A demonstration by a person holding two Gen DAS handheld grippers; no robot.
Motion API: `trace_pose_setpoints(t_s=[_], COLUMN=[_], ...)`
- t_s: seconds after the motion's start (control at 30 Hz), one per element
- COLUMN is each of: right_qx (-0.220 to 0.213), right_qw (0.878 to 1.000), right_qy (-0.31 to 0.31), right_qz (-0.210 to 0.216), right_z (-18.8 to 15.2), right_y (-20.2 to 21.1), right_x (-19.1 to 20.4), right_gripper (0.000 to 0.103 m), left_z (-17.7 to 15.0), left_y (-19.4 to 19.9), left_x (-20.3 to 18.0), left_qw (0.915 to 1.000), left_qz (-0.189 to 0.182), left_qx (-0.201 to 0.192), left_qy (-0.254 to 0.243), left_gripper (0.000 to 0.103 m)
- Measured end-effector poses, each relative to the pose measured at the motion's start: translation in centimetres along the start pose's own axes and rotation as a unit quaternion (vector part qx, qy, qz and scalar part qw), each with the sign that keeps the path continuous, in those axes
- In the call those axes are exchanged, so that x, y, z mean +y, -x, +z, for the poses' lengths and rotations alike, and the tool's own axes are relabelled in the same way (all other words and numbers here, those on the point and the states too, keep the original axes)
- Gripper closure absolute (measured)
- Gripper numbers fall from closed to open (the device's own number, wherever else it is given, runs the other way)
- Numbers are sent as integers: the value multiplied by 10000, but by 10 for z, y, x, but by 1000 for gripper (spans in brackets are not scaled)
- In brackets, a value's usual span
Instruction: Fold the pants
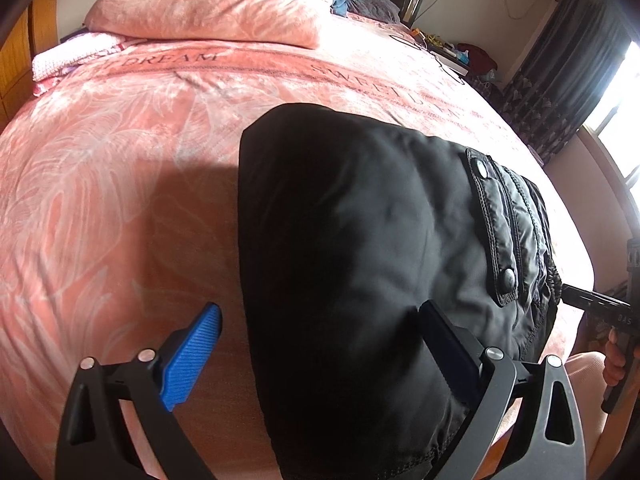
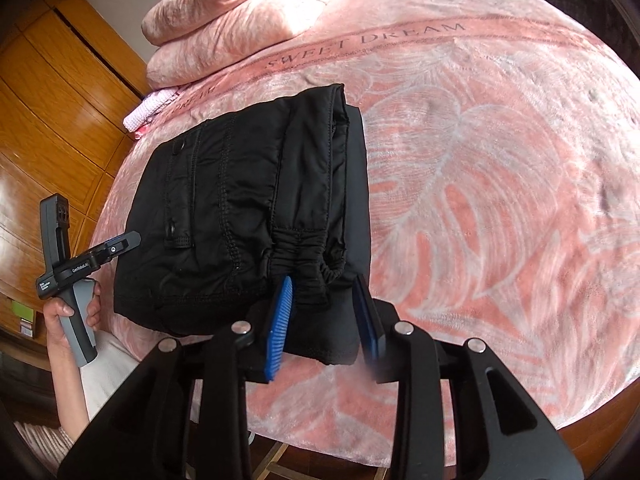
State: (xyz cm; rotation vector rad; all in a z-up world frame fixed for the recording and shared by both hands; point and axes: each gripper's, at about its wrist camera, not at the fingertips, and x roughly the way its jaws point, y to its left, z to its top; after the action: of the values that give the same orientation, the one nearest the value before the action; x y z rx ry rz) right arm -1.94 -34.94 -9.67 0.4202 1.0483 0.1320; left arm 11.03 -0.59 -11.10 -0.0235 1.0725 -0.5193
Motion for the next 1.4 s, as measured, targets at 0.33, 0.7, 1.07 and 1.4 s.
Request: trace_pose_setpoints(t_s=[0.33,0.7,1.07,1.4], right_qx=[313,-463,-290,675], right_qw=[9993,9969,9984,9932], right_qy=[-180,397,338,-2], right_qz=[31,-495,347,949], right_z=[-3,19,51,37], right_y=[-23,10,-18,-61], right_x=[-10,19,10,-17], right_gripper=[66,45,17,14], left_z=[-4,0,5,7], left_y=[-6,16,14,-28], left_x=[-9,-32,-26,23], left_qw=[9997,9963,9988,9915], left_qz=[-33,596,221,-946], left_qx=[129,-409,-295,577], left_qy=[-195,-470,-336,688], left_gripper=[4,4,4,4])
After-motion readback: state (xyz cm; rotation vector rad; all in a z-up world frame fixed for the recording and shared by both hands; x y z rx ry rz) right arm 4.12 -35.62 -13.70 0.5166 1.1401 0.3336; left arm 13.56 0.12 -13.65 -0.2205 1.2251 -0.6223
